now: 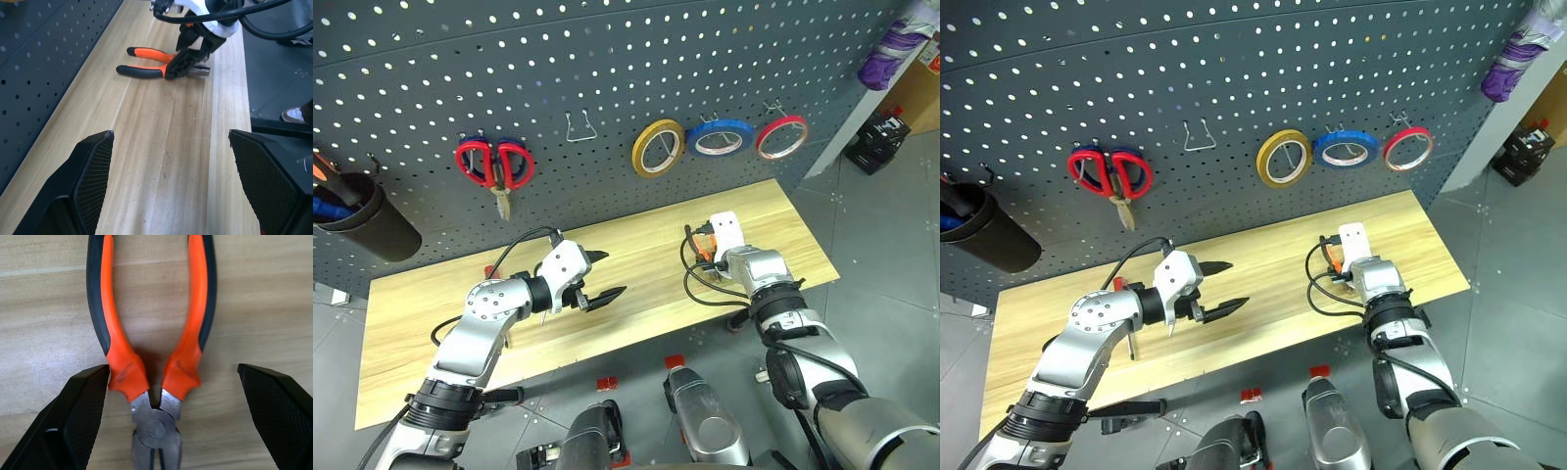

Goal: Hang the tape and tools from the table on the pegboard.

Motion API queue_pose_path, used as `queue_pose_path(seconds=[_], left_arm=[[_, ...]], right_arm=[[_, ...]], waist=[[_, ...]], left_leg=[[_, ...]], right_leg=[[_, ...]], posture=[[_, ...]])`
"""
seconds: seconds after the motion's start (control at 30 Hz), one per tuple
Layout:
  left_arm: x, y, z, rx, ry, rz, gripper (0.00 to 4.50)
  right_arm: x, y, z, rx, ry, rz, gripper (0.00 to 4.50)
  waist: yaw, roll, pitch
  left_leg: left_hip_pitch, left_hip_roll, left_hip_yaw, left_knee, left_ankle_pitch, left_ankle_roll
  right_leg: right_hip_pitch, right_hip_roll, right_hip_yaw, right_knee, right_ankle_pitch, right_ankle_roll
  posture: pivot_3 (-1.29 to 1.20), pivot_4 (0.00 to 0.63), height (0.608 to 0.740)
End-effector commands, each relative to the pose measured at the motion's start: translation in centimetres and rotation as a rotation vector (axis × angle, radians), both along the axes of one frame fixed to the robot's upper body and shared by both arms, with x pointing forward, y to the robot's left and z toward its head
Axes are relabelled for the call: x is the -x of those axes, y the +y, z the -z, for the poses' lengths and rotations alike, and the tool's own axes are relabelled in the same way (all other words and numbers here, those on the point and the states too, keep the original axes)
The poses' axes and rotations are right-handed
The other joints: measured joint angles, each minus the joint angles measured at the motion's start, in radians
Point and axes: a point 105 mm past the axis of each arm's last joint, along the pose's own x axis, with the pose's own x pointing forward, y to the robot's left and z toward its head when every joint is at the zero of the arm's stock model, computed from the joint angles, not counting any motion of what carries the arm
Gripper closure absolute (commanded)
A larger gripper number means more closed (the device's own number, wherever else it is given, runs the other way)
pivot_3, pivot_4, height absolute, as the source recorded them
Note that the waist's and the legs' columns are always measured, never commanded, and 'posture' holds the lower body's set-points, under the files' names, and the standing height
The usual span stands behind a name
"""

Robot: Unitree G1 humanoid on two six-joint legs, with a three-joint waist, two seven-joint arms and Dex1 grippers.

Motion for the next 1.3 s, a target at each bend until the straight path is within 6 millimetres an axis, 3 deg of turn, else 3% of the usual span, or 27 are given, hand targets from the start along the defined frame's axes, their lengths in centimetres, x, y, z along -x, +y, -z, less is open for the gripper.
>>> queue_pose_path(seconds=[0.03,0.4,0.5,0.63,0.77,0.97,1.17,1.3], left_arm=[[0.2,-0.1,-0.8,0.009,-0.03,0.009,0.54],[0.4,-0.2,-0.6,0.013,-0.022,0.007,0.54],[0.6,0.0,-0.4,0.015,-0.015,-0.006,0.54],[0.9,0.2,-0.2,0.02,-0.006,-0.024,0.54],[1.1,1.1,-0.1,0.038,-0.005,-0.074,0.54],[1.4,3.9,-1.5,0.153,-0.047,-0.238,0.54],[2.9,5.0,-2.7,0.315,-0.083,-0.36,0.54],[3.6,5.8,-3.5,0.37,-0.116,-0.453,0.54]], right_arm=[[-1.0,0.2,-0.7,-0.033,-0.035,0.014,0.02],[-1.4,2.1,-0.2,0.075,-0.073,-0.094,0.02],[-1.3,2.5,0.1,0.121,-0.082,-0.136,0.64],[-1.0,2.6,0.7,0.113,-0.065,-0.135,1.95],[-1.1,3.0,0.4,0.083,-0.067,-0.134,1.98],[-1.7,4.2,-3.3,0.045,-0.208,-0.224,1.98],[4.8,6.4,-5.8,-0.023,-0.361,-0.339,1.98],[9.0,10.7,-11.1,-0.206,-0.582,-0.459,1.98]], waist=[[-0.004,0.0,0.0],[-0.02,0.0,-0.001],[-0.019,0.0,-0.001],[-0.017,-0.001,-0.002],[-0.016,-0.001,-0.003],[-0.014,-0.001,-0.003],[0.036,-0.001,-0.003],[0.062,-0.001,-0.003]], left_leg=[[0.0,0.0,0.0,0.0,0.0,0.0],[0.001,0.0,0.002,0.0,0.0,0.0],[0.001,0.0,0.002,0.0,0.0,0.0],[0.001,0.0,0.002,0.0,0.0,0.0],[0.001,0.0,0.002,0.001,0.0,0.0],[0.001,0.0,0.002,0.0,0.0,0.0],[-0.002,0.001,0.001,0.0,-0.001,0.001],[-0.004,0.001,0.002,0.001,-0.002,0.002]], right_leg=[[0.0,0.0,0.0,0.0,0.0,0.0],[0.0,0.0,0.001,0.0,0.0,0.0],[0.0,0.0,0.001,0.0,0.0,0.0],[0.0,0.0,0.001,0.0,0.0,0.0],[0.001,0.0,0.001,0.0,0.0,0.0],[0.0,0.0,0.002,0.0,0.0,0.0],[-0.005,0.0,0.001,0.001,0.0,0.0],[-0.007,0.0,0.002,0.0,0.001,0.001]], posture=[[-0.36,0.248,0.74],[-0.34,0.254,0.74],[-0.34,0.255,0.74],[-0.33,0.255,0.74],[-0.32,0.254,0.74],[-0.32,0.253,0.74],[-0.3,0.258,0.74],[-0.27,0.272,0.74]])
